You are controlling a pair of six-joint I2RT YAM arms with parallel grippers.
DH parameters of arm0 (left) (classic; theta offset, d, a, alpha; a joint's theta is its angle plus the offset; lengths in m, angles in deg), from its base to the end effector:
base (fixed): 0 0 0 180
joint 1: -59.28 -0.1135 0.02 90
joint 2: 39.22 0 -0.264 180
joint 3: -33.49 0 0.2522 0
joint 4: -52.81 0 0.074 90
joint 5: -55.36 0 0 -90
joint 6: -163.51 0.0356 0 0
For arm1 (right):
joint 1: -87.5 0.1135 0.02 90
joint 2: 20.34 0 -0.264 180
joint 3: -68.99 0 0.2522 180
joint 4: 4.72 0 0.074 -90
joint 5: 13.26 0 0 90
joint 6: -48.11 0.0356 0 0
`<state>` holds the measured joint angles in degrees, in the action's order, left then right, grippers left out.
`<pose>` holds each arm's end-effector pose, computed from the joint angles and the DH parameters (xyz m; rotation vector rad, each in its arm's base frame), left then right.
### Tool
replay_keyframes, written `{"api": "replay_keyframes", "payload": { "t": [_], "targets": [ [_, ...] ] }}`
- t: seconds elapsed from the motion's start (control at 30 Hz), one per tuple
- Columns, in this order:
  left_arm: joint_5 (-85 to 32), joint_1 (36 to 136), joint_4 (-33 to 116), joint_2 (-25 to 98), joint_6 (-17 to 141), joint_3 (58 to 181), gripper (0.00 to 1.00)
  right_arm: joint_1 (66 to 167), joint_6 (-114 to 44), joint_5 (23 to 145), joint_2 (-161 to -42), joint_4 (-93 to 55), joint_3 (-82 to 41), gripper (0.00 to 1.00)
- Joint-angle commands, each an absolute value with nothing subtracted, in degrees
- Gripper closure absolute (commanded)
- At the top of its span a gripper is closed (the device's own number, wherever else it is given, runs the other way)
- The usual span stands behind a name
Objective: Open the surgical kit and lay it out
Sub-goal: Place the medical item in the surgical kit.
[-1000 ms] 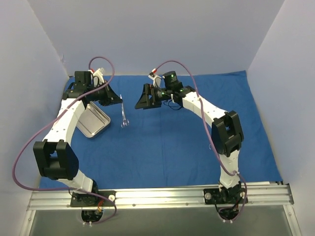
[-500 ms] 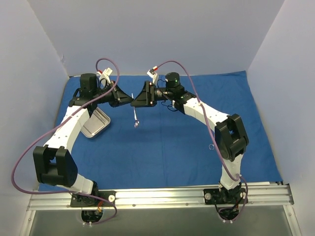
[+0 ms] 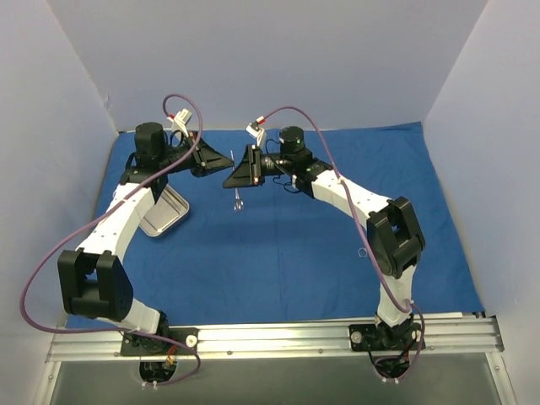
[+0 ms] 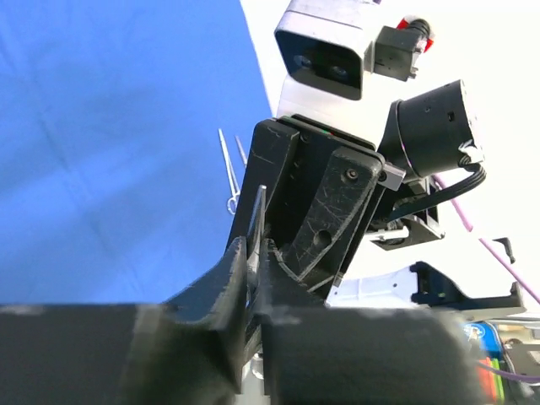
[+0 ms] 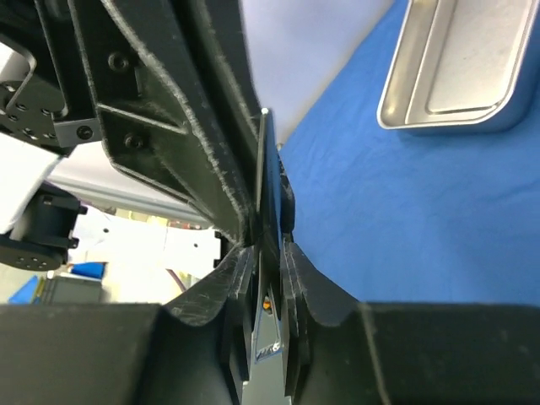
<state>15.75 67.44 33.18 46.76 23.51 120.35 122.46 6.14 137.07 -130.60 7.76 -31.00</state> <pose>0.3378 -0.0761 0.3496 -0.0826 2.0665 -1.4883 0.3520 0.2839 0.3197 -0.7996 1.7465 1.8480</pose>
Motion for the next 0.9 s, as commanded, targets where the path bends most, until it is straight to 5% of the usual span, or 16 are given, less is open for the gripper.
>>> {"api": "replay_keyframes", "payload": {
  "t": [0.0,0.1,0.13,0.3,0.53,0.87],
  "targets": [
    [17.57,66.93,40.11,47.70,21.12,122.22,0.83,121.78,3.03,137.83,-129.68,5.00,-33.09,1.00],
    [15.38,65.27,35.57,49.11,24.72,123.01,0.42,119.15,-2.07,133.09,-129.77,-4.13,-34.93,1.00],
    [14.67,63.43,31.71,49.98,28.12,123.36,0.40,118.27,-3.99,131.33,-129.85,-11.72,-35.73,1.00],
    [-1.53,57.26,3.63,55.42,46.06,133.51,0.37,113.62,-21.67,103.74,-130.30,-47.14,-42.85,1.00],
    [-15.38,56.21,-7.35,61.76,53.12,140.05,0.41,111.14,-18.52,71.06,-127.57,-65.93,-36.01,1.00],
    [-16.19,55.24,-10.96,69.23,53.21,146.38,0.45,109.92,-10.87,63.39,-129.33,-65.24,-24.40,1.00]
  ]
}}
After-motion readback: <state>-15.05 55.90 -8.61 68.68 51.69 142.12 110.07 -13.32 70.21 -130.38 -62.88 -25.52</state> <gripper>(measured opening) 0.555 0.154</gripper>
